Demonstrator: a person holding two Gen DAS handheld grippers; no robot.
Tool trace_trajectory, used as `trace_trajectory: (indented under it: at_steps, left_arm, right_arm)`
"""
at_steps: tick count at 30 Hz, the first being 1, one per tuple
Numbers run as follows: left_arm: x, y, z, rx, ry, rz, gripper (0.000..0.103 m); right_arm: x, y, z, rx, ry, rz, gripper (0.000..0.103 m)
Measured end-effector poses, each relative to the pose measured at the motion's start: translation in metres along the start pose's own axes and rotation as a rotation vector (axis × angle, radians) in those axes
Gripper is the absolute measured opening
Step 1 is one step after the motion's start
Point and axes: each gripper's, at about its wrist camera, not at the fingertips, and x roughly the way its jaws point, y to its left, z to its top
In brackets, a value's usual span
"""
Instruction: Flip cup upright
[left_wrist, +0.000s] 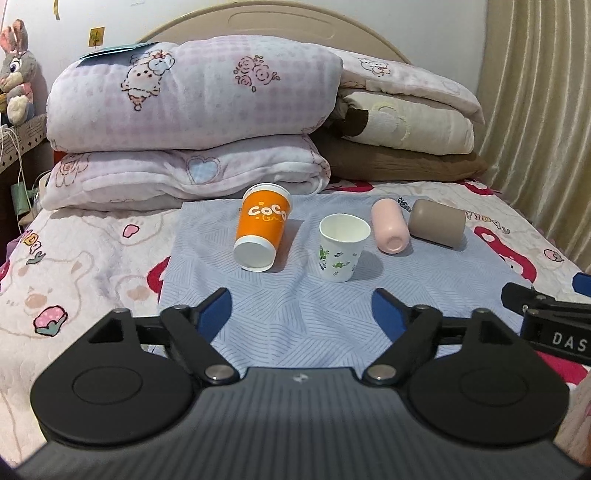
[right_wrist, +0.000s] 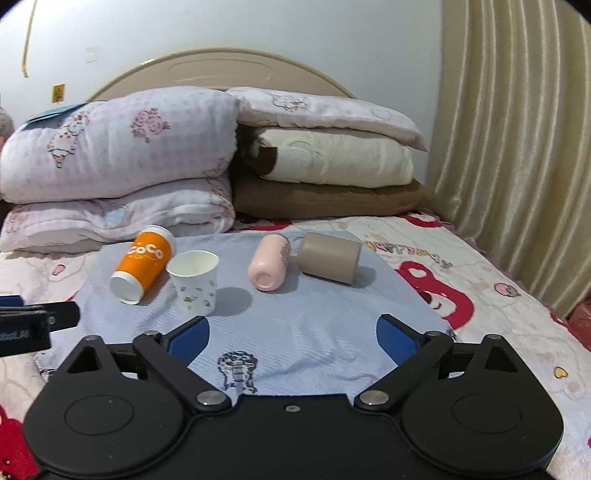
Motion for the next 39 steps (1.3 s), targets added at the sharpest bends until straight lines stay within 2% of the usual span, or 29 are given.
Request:
trace_trajectory:
  at_steps: [4, 14, 24, 32, 39]
  left_arm:
    - [0.0, -0.001, 0.0, 0.006, -0.003, 0.001, 0.094]
    - [0.005, 0.001, 0.0, -0.006, 0.016, 0.012, 0.102]
    - [0.009, 0.002, 0.0, -0.004, 0.028, 0.021, 0.103]
    - [0.016, 0.004, 0.003, -0.013, 0.08, 0.054, 0.103]
    - [0.015, 0.002, 0.005, -0.014, 0.078, 0.059, 0.103]
  right_arm:
    - [0.001, -0.001, 0.0, 0.014, 0.008, -0.012, 0.101]
    - [0.006, -0.004, 0.0, 0.037, 0.039, -0.02, 0.101]
    - [0.007, -0.002, 0.0, 0.03, 0.049, -0.018, 0.101]
    - [0.009, -0.005, -0.001, 0.031, 0.056, -0.027, 0.101]
    - [0.01, -0.006, -0.001, 0.029, 0.058, -0.031, 0.101]
